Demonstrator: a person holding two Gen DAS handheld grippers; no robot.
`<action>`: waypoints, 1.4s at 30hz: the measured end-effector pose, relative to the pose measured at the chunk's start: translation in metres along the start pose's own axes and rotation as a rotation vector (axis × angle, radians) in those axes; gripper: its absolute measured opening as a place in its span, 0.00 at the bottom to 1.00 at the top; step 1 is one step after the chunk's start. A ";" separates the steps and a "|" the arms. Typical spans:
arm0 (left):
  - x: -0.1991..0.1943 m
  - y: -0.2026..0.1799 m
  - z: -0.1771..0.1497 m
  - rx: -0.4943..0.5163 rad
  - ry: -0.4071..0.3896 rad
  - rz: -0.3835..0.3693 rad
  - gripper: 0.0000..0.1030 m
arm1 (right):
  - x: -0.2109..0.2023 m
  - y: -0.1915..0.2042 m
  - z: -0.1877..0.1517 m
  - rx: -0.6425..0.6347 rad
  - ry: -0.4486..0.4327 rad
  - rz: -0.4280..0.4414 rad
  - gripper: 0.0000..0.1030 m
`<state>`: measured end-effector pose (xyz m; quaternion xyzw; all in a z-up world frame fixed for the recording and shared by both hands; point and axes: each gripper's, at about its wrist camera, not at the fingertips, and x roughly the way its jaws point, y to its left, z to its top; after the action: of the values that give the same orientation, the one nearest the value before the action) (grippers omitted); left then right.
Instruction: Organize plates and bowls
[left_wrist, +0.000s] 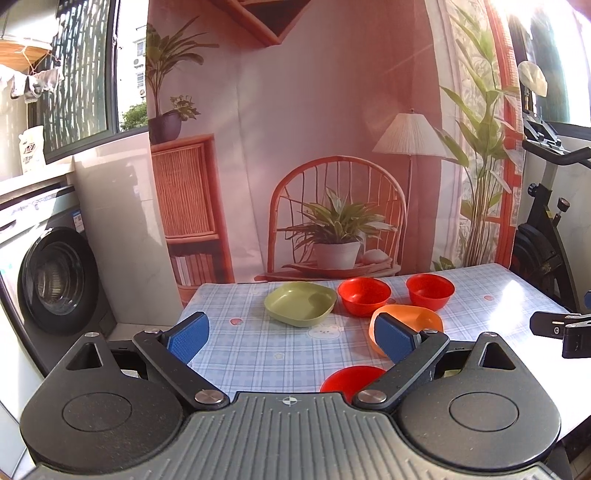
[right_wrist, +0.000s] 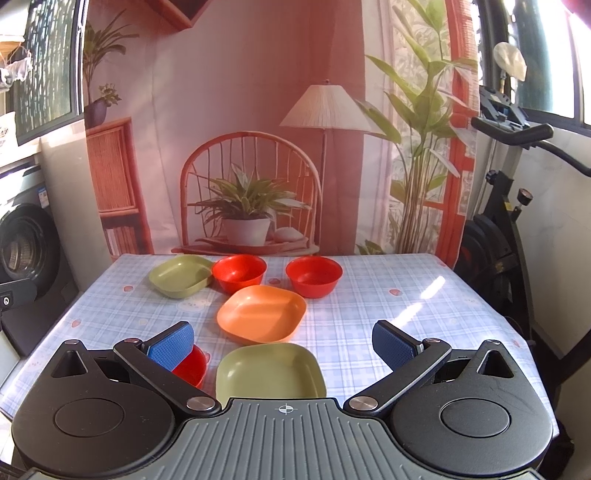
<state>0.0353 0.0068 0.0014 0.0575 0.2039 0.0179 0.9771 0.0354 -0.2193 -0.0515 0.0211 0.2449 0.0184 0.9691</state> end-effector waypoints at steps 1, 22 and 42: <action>0.005 0.001 0.003 0.004 -0.001 0.005 0.94 | 0.005 -0.001 0.003 -0.004 -0.008 0.006 1.00; 0.115 0.020 0.034 0.086 0.002 0.010 0.89 | 0.137 0.027 0.049 -0.039 -0.018 0.099 1.00; 0.194 0.012 -0.086 -0.130 0.420 -0.181 0.50 | 0.202 0.077 -0.052 -0.190 0.287 0.288 0.40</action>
<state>0.1787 0.0389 -0.1530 -0.0290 0.4054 -0.0452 0.9125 0.1865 -0.1316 -0.1895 -0.0385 0.3721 0.1826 0.9092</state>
